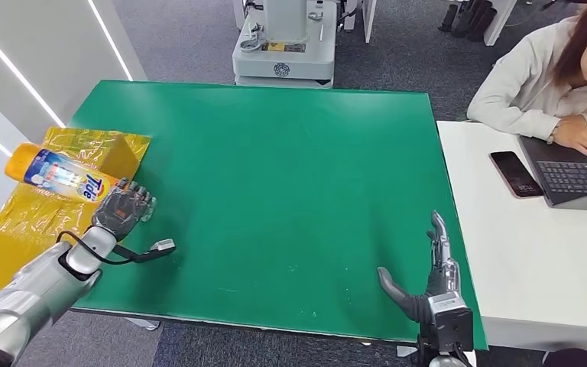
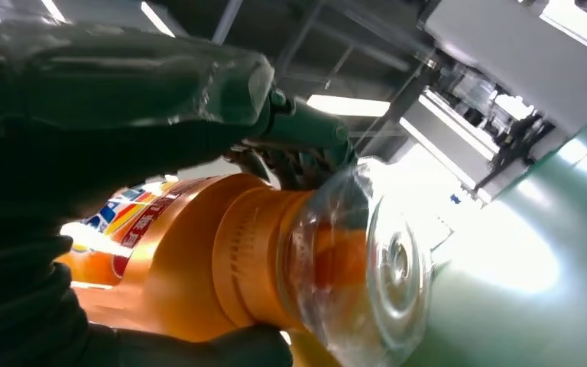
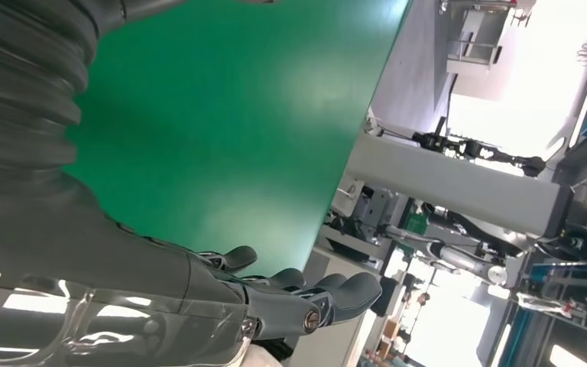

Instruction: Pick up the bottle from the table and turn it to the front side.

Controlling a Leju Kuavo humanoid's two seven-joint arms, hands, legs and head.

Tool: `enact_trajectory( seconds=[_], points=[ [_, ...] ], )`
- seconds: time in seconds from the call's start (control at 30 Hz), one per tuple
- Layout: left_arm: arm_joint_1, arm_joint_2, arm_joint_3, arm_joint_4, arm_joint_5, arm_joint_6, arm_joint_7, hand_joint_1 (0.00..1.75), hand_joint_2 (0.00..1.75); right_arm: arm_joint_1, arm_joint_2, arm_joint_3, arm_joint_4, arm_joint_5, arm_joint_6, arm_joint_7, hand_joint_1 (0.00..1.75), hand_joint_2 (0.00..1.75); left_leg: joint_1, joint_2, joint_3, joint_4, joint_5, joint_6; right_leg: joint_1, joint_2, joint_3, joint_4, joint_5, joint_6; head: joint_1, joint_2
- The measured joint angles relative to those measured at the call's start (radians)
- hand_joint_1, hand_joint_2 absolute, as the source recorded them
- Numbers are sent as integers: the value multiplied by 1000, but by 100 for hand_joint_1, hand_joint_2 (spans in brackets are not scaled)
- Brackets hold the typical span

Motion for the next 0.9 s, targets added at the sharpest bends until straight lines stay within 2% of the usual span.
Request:
enact_trajectory(
  seconds=[0.23, 0.43, 0.57, 0.67, 0.8, 0.9],
  points=[
    [58, 34, 188, 81, 84, -53, -87, 175, 175, -5, 0, -1, -4, 6, 46, 11, 0, 175, 0, 0, 3, -2, 1, -2, 0, 0, 3, 1, 0, 0, 0, 0],
    [82, 32, 260, 86, 84, -38, -134, 175, 175, -33, 1, 0, 3, 6, 62, 14, 0, 175, 0, -1, 6, -2, 1, -3, 0, -1, 4, 2, 0, -1, 0, 0],
    [82, 15, 276, 87, 83, -3, -187, 175, 175, -51, 2, 4, 11, 6, 66, 14, 0, 175, -1, -5, 6, -2, 3, -4, 0, -5, 5, 2, 0, -1, 0, 0],
    [80, -5, 285, 87, 112, 27, -264, 175, 175, -66, 2, 6, 19, 4, 66, 14, 0, 175, -1, -9, 6, -2, 3, -4, -1, -10, 6, 2, 0, -1, 0, 0],
    [78, -50, 295, 86, 199, 58, -372, 175, 175, -77, 3, 9, 30, 3, 66, 14, 0, 175, -1, -11, 6, -1, 4, -4, -1, -12, 7, 2, 0, -1, 0, 0],
    [74, -90, 301, 82, 282, 47, -432, 175, 175, -82, 7, 11, 37, 3, 62, 15, 0, 175, -2, -11, 5, -1, 4, -4, -1, -12, 7, 1, 1, -1, 0, 0]
  ],
)
